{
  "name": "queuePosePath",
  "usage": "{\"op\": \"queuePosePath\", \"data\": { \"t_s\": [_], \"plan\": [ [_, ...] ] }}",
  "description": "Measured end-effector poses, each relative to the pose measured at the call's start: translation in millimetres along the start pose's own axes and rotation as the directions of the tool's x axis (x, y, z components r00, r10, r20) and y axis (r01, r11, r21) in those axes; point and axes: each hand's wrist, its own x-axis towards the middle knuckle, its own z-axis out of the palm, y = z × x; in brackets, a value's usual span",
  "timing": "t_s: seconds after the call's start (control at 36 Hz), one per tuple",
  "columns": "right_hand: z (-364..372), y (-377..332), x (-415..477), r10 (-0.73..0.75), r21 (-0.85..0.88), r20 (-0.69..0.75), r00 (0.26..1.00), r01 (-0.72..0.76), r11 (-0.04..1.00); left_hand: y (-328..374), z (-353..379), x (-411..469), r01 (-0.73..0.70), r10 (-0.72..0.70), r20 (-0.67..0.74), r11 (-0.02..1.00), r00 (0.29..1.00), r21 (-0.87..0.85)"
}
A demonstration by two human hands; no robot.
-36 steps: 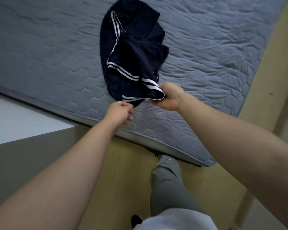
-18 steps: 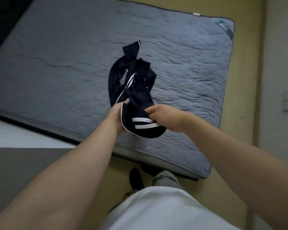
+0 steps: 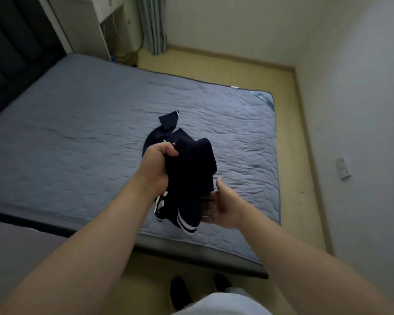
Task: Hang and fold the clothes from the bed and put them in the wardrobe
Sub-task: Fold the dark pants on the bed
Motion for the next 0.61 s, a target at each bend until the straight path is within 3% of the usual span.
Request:
{"op": "queuePosePath", "data": {
  "t_s": [0.08,0.22,0.31,0.44,0.53,0.61],
  "plan": [
    [21.6,-7.2,1.0,-0.053,0.137,0.038,0.998,0.047,0.989,5.8,5.5,-19.1,-0.061,0.067,0.085,0.995,0.994,-0.078],
    [46.2,-21.8,-6.9,-0.187,0.172,-0.195,0.963,0.221,0.96,7.4,-10.8,-42.0,-0.128,0.138,0.123,0.988,0.983,-0.085],
    [51.8,-31.1,-15.3,-0.285,0.175,-0.213,0.934,0.324,0.93,7.5,-21.3,-40.6,-0.062,0.064,0.041,0.998,0.997,-0.029],
    [51.5,-53.2,-46.4,-0.459,0.153,-0.11,0.881,0.472,0.868,-3.5,-32.1,-24.1,0.146,-0.116,-0.155,0.97,0.981,0.196],
    [50.9,-67.0,-72.6,-0.569,0.003,-0.042,0.821,0.57,0.822,-6.5,-21.0,-12.9,0.174,-0.104,-0.26,0.949,0.96,0.262],
    [46.1,-75.6,-100.9,-0.643,-0.324,0.078,0.762,0.629,0.706,-0.9,7.4,-3.1,0.116,-0.093,-0.145,0.98,0.985,0.16]
  ]
}}
